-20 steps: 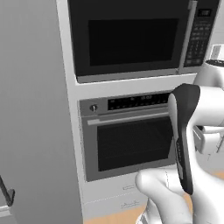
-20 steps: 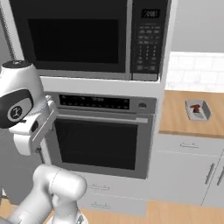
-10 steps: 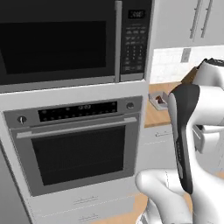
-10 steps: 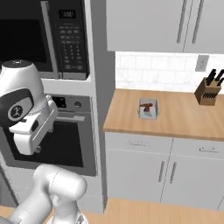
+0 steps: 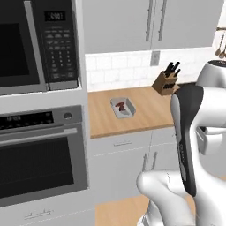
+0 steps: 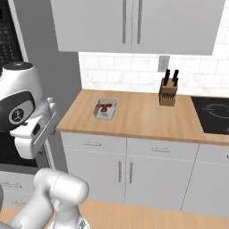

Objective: Take the meat container that has the shrimp and place it on the second highest rack of the freezer. Then take the vegetable container that has the potato and carrot and place it on the highest rack of the freezer.

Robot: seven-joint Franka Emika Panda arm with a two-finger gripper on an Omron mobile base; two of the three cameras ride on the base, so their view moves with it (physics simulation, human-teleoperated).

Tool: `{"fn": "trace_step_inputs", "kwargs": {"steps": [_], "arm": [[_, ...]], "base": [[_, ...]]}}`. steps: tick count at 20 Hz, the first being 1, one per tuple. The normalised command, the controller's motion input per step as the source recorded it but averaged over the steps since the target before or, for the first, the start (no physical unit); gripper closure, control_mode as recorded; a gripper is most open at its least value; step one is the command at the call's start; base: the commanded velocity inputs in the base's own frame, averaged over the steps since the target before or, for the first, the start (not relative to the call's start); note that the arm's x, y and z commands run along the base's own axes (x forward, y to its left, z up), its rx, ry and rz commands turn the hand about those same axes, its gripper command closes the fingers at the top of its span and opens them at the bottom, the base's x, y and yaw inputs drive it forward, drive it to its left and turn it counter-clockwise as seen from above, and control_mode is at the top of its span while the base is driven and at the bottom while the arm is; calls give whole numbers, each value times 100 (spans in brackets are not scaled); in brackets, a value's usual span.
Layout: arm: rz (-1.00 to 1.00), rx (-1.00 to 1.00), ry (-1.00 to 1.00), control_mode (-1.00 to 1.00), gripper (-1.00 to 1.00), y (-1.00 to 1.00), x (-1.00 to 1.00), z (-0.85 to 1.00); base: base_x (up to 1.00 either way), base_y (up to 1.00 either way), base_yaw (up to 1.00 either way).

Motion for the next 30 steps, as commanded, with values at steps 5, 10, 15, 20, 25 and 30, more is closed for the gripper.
{"fn": "trace_step_inputs", "kwargs": {"steps": [5, 10, 15, 20, 25, 30], "arm": [[0, 0, 0, 100, -100, 0, 0, 0], [0, 0, 0, 100, -100, 0, 0, 0], [0, 0, 0, 100, -100, 0, 0, 0], [0, 0, 0, 100, -100, 0, 0, 0], [0, 0, 0, 100, -100, 0, 0, 0], [0, 0, 0, 100, -100, 0, 0, 0]], "base": [[68, -15, 0], [74, -2, 0], [51, -20, 1], [36, -22, 1], [46, -16, 0], [45, -11, 0]]}}
